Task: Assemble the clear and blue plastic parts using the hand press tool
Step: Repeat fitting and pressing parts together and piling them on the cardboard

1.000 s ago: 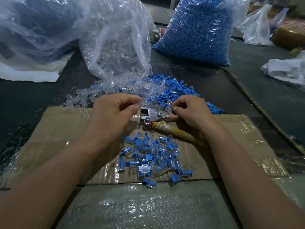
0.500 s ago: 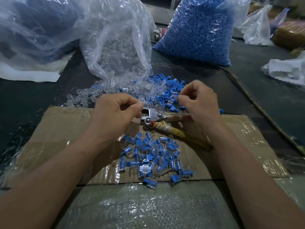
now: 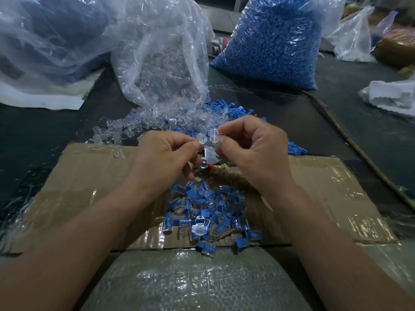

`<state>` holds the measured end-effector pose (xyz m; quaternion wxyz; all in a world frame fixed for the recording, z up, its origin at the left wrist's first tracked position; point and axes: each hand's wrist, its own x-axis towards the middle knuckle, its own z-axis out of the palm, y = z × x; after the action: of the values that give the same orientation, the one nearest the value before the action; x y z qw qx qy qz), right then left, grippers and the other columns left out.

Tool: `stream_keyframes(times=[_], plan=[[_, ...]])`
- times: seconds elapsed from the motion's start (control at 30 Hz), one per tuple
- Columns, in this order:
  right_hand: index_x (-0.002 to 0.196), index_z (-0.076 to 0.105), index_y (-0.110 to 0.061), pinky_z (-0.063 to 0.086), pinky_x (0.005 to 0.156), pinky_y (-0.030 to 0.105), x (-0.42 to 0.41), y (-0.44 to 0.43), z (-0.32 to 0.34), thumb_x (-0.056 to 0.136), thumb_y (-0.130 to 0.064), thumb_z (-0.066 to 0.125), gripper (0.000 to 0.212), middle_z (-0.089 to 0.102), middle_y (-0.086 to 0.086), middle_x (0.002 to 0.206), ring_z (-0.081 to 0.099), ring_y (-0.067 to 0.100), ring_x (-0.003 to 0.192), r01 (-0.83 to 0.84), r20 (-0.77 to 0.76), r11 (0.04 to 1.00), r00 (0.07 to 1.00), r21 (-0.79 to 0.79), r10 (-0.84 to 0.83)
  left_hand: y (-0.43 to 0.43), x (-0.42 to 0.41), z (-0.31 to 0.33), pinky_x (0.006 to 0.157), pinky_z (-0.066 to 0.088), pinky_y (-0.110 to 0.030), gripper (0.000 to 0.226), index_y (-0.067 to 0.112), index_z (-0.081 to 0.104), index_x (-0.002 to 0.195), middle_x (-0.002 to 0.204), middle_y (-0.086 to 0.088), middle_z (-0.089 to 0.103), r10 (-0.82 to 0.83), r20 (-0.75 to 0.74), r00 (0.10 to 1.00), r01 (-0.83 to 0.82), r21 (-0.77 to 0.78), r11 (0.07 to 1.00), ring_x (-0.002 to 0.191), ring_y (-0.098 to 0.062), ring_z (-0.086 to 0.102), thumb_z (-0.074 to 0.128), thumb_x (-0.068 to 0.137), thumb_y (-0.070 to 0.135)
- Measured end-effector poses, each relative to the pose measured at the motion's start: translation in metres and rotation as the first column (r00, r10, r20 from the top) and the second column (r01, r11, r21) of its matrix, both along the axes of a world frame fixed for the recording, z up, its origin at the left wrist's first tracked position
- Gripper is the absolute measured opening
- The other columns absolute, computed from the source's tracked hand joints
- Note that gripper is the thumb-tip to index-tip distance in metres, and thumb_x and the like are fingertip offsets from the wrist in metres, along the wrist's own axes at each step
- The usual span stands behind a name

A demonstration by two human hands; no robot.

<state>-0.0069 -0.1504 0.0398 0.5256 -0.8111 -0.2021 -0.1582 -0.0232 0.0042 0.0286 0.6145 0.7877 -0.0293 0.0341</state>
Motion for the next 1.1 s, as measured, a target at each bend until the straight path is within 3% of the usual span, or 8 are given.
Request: stream_keyframes(times=[0.1, 0.23, 0.37, 0.47, 0.57, 0.8, 0.93, 1.1], plan=[[0.073, 0.059, -0.029, 0.056, 0.06, 0.031, 0.002, -0.001, -0.001, 0.08, -0.004, 0.066, 0.028, 0.062, -0.009, 0.067, 0.063, 0.014, 0.061, 0.041, -0.003, 0.999, 0.999, -0.031, -0.041, 0.0, 0.0, 0.0, 0.042, 0.049, -0.018, 0.016, 0.015, 0.068, 0.076, 0.067, -0.004, 0.068, -0.001, -0.007, 1.0, 0.001, 0.006, 1.0, 0.044, -0.011, 0.059, 0.057, 0.087, 0.014], [0.078, 0.063, -0.025, 0.047, 0.057, 0.012, 0.005, -0.002, -0.004, 0.079, -0.003, 0.066, 0.023, 0.06, -0.017, 0.067, 0.058, 0.0, 0.06, 0.025, -0.002, 0.998, 1.0, -0.058, -0.026, 0.0, 0.001, -0.001, 0.045, 0.052, -0.023, 0.017, 0.016, 0.067, 0.074, 0.066, -0.005, 0.068, 0.015, -0.006, 1.0, -0.014, 0.015, 1.0, 0.045, -0.012, 0.059, 0.057, 0.087, 0.014], [0.084, 0.066, -0.024, 0.04, 0.055, 0.004, 0.014, -0.01, -0.007, 0.081, -0.005, 0.063, 0.019, 0.058, -0.021, 0.068, 0.055, -0.009, 0.059, 0.135, -0.016, 0.98, 0.99, -0.143, -0.139, 0.0, 0.002, -0.002, 0.04, 0.045, -0.016, 0.018, 0.013, 0.068, 0.073, 0.063, -0.004, 0.067, 0.042, -0.003, 0.999, -0.042, 0.027, 0.999, 0.042, -0.009, 0.057, 0.057, 0.088, 0.013], [0.082, 0.065, -0.025, 0.045, 0.058, 0.007, 0.03, -0.027, -0.009, 0.082, -0.009, 0.062, 0.016, 0.061, -0.016, 0.07, 0.055, -0.006, 0.058, 0.262, -0.113, 0.937, 0.949, -0.229, -0.293, 0.0, 0.002, -0.002, 0.039, 0.041, -0.011, 0.018, 0.011, 0.068, 0.07, 0.06, -0.002, 0.066, 0.06, 0.035, 0.998, -0.062, 0.057, 0.996, 0.04, -0.008, 0.057, 0.061, 0.085, 0.014], [0.083, 0.062, -0.025, 0.054, 0.071, 0.025, 0.04, -0.037, -0.014, 0.083, -0.012, 0.063, 0.013, 0.063, -0.009, 0.074, 0.061, 0.006, 0.069, 0.301, -0.219, 0.908, 0.903, -0.29, -0.369, 0.0, 0.001, -0.002, 0.041, 0.043, -0.013, 0.018, 0.012, 0.068, 0.064, 0.058, 0.0, 0.066, 0.064, 0.046, 0.997, -0.067, 0.069, 0.995, 0.04, -0.009, 0.058, 0.066, 0.082, 0.015], [0.1, 0.069, -0.018, 0.042, 0.07, 0.013, 0.048, -0.034, -0.025, 0.088, -0.015, 0.059, 0.016, 0.057, -0.013, 0.086, 0.051, -0.004, 0.073, 0.2, -0.209, 0.87, 0.924, -0.451, -0.321, 0.001, 0.0, -0.002, 0.048, 0.052, -0.02, 0.009, 0.016, 0.067, 0.065, 0.061, 0.0, 0.065, 0.092, 0.053, 0.994, -0.095, 0.047, 0.994, 0.047, -0.006, 0.058, 0.069, 0.074, 0.017], [0.084, 0.063, -0.024, 0.042, 0.071, 0.023, 0.053, -0.038, -0.023, 0.082, -0.018, 0.065, 0.006, 0.052, -0.017, 0.073, 0.05, 0.0, 0.071, 0.229, -0.203, 0.813, 0.9, -0.535, -0.387, 0.002, 0.001, -0.002, 0.052, 0.055, -0.026, 0.008, 0.011, 0.067, 0.068, 0.063, -0.004, 0.067, 0.114, 0.033, 0.993, -0.115, 0.03, 0.993, 0.053, -0.017, 0.064, 0.068, 0.076, 0.009], [0.086, 0.063, -0.024, 0.049, 0.08, 0.031, 0.055, -0.038, -0.022, 0.08, -0.019, 0.067, 0.009, 0.058, -0.009, 0.086, 0.057, 0.011, 0.087, 0.154, -0.276, 0.786, 0.882, -0.598, -0.382, 0.001, 0.001, -0.003, 0.052, 0.053, -0.022, 0.008, 0.01, 0.066, 0.069, 0.065, -0.006, 0.067, 0.098, 0.021, 0.995, -0.099, 0.06, 0.993, 0.051, -0.011, 0.061, 0.069, 0.077, 0.009]])
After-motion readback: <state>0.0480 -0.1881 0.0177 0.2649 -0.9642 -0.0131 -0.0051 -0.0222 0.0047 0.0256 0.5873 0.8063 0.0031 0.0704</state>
